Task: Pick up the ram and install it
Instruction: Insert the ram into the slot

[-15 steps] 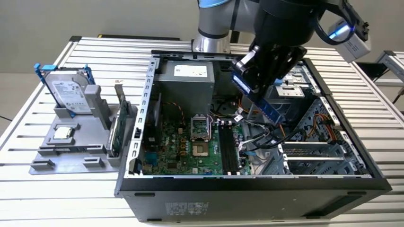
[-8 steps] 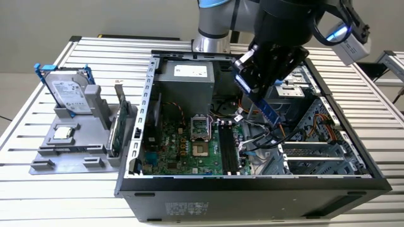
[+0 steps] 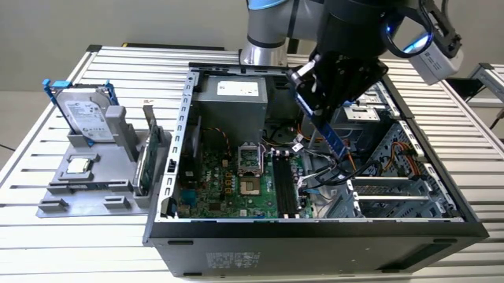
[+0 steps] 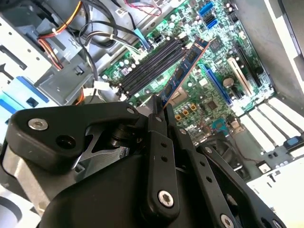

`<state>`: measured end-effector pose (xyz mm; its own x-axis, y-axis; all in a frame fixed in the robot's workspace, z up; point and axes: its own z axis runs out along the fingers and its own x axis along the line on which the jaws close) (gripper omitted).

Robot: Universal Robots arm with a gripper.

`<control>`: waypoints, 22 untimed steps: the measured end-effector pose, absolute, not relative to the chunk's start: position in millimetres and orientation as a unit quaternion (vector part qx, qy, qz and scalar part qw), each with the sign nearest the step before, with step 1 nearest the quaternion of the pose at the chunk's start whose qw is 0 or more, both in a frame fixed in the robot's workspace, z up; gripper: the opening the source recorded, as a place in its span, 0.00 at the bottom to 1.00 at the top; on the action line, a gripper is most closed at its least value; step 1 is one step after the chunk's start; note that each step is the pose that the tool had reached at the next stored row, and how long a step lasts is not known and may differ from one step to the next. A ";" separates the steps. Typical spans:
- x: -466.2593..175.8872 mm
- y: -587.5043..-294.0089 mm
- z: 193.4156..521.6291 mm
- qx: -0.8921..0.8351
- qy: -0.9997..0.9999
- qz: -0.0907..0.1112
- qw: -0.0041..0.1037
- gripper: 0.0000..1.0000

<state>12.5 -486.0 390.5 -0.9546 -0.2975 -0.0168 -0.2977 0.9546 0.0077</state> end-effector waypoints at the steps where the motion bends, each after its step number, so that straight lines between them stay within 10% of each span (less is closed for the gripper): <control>1: 12.5 -486.0 390.4 -0.145 0.989 0.005 0.008 0.00; 22: 14.6 -486.0 389.9 -0.036 0.999 0.004 0.008 0.00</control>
<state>14.6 -486.0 389.9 -0.9972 -0.0724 -0.0168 -0.0725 0.9973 0.0077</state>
